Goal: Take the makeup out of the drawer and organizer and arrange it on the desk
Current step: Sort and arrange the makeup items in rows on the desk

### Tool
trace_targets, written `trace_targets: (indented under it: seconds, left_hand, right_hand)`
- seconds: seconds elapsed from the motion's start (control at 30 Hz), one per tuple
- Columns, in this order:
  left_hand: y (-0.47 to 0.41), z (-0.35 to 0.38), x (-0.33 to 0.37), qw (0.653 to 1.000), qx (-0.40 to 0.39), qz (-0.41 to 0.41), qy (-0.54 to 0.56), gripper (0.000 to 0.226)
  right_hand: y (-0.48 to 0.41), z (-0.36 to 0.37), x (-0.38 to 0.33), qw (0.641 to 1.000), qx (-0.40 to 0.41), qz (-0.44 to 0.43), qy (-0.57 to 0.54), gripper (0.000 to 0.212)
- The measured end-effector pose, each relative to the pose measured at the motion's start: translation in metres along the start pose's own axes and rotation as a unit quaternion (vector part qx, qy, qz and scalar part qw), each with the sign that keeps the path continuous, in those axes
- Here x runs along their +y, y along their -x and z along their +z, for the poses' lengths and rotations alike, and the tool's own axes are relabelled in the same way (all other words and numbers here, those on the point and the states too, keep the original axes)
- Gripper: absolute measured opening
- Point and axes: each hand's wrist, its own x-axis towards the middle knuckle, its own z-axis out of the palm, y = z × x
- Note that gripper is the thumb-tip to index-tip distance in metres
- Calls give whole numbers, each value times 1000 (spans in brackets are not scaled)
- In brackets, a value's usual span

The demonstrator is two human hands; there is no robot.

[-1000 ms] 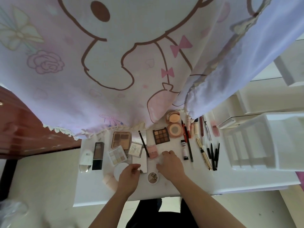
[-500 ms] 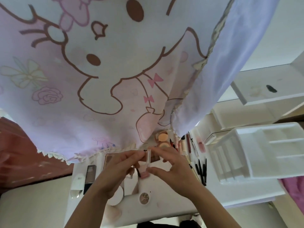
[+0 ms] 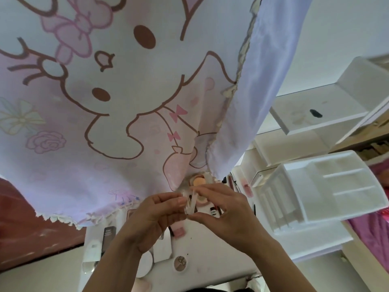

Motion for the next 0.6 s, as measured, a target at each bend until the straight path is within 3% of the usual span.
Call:
trace_targets:
  seconds: [0.07,0.13,0.2,0.3,0.37,0.43,0.53,0.6]
  left_hand:
    - [-1,1,-1,999,-3,8,40,70]
    - [-2,4,-1,996,-1,29,81,65]
    - [-4,4,-1,990,15,63,124,60]
    - [-5,0,-2,983,38,107,142,76]
    - [-2,1,-4,984,46,138,104,78]
    - [1,5,-6,983,66,167,46,61]
    - [1,10,-13,979,72,189,-14,47]
    - [-2,11,-21,981,65,183,-25,46]
  right_hand:
    - [-2,-3,-2,998,43,-21,44,49]
    - [-4,-6,-4,993,94,-36,66,40]
    - [-6,-8,-2,989,136,-45,36,24]
    - [-4,-9,1,988,154,-26,-1,18]
    - [-2,-8,3,989,148,13,-24,18]
    - [0,-8,4,984,139,83,-71,20]
    - [1,-10,6,950,87,218,-207,18]
    - [2,-8,10,932,78,256,-246,16]
